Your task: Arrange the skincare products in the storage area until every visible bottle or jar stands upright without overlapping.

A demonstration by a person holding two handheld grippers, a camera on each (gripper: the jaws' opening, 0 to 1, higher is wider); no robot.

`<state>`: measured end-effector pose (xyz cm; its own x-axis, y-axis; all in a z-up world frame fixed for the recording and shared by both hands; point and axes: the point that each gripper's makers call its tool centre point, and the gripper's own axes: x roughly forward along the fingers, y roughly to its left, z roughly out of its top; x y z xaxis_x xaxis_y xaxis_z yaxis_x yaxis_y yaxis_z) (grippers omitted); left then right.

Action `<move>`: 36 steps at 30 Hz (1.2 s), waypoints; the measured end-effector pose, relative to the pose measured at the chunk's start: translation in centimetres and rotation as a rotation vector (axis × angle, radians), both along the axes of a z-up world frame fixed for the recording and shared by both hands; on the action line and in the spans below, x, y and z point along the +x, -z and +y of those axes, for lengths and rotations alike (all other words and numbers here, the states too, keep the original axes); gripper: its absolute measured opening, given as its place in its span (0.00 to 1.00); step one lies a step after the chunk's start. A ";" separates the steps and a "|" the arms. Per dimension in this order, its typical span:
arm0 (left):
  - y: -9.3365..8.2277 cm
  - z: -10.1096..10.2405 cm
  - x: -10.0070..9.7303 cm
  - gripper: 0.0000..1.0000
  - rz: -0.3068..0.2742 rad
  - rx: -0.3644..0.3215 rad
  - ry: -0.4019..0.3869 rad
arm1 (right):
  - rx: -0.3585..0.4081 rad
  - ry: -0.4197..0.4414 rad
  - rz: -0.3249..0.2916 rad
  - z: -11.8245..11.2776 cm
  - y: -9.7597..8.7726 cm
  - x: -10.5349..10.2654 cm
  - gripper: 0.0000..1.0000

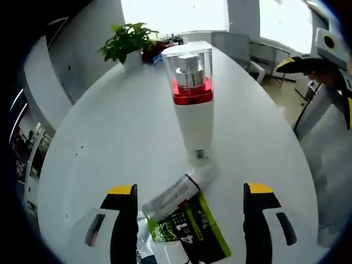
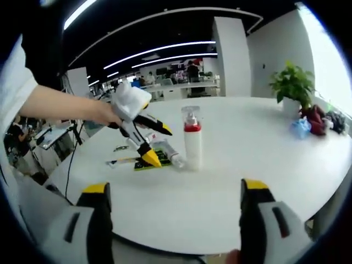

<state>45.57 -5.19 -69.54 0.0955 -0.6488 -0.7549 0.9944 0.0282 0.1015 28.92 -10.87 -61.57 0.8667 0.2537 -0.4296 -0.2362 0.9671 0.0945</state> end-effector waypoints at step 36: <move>4.2 0.2 0.5 0.22 0.037 0.418 0.471 | 0.003 0.014 0.021 -0.2 0.5 -0.2 0.97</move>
